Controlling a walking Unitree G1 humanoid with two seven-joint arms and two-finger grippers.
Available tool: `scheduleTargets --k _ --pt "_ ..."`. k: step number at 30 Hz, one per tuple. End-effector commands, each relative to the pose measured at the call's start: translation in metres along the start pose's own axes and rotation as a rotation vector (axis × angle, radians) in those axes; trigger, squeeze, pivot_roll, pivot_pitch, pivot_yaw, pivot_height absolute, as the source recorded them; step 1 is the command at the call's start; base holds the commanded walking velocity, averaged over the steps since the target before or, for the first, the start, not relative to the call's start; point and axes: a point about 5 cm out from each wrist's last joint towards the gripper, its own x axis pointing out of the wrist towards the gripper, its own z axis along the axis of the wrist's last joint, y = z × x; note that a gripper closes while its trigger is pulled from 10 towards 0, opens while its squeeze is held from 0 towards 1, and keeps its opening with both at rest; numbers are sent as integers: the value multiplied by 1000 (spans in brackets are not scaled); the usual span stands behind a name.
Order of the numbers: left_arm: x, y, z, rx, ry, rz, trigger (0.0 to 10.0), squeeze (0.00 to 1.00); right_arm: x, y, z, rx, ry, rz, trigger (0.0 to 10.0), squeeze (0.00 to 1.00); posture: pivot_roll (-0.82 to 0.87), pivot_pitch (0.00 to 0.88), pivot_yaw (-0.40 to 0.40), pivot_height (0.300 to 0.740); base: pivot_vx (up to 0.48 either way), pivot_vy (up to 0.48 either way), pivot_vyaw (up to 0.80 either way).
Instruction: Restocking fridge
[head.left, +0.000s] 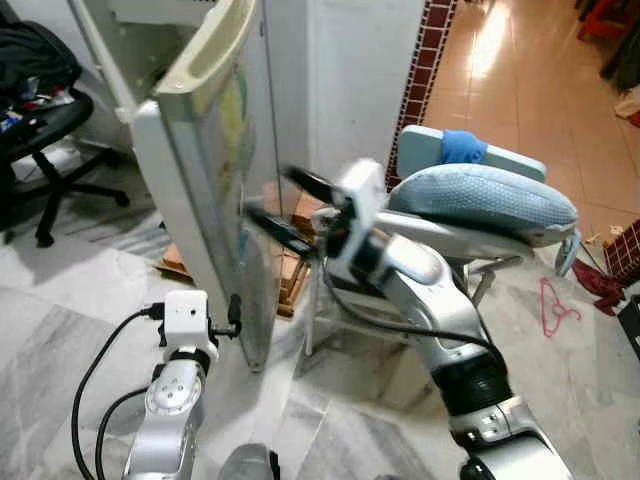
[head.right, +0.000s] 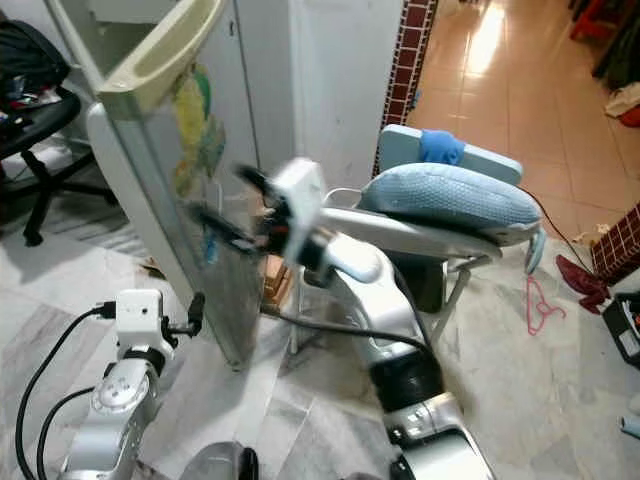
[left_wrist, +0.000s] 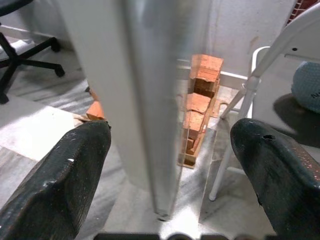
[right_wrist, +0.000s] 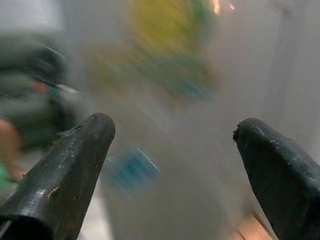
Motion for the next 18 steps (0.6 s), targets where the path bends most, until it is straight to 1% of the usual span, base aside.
scheduleTargets --k 1,2,3,4,6,7,8,10,12,13,17,18 --pt "0 2 0 5 3 12 10000 0 -4 -6 -5 -15 21 -72 10000 0 127 67 5 740 0 0 0" --pt "1 2 1 6 -6 18 10000 0 -10 -8 -12 -12 42 -110 10000 0 127 66 5 740 0 0 0" --pt "1 2 1 6 -6 18 10000 0 -10 -8 -12 -12 42 -110 10000 0 127 66 5 740 0 0 0" --pt "1 2 3 12 -19 22 10000 0 -17 -11 -21 0 57 -155 10000 0 128 67 6 740 0 0 0" --pt "1 2 4 18 -26 23 10000 0 -20 -11 -25 -2 66 -175 10000 0 128 67 6 740 0 0 0" --pt "2 1 6 17 -31 23 10000 0 -24 -10 -33 -7 95 -190 10000 0 128 66 7 740 0 379 0" --pt "2 0 6 14 -33 20 10000 0 -29 -8 -43 -41 126 -219 10000 0 130 65 14 740 0 480 0" --pt "0 0 5 19 -34 21 10000 0 -32 -6 -46 -47 126 -239 10000 0 125 57 22 740 0 480 0" --pt "-3 1 2 7 -38 21 10000 0 -36 -7 -47 -63 107 -290 10000 0 122 56 26 740 0 480 0" --pt "-5 5 3 25 -57 48 10000 0 -43 -13 -47 -59 84 -373 10000 0 122 53 24 740 0 476 0" --pt "-9 11 11 103 -133 57 10000 0 -50 -21 -44 -68 57 -481 10000 0 112 50 23 740 0 473 0" --pt "-11 14 11 100 -141 56 10000 0 -53 -24 -43 -83 57 -510 10000 0 105 50 22 740 0 480 0"
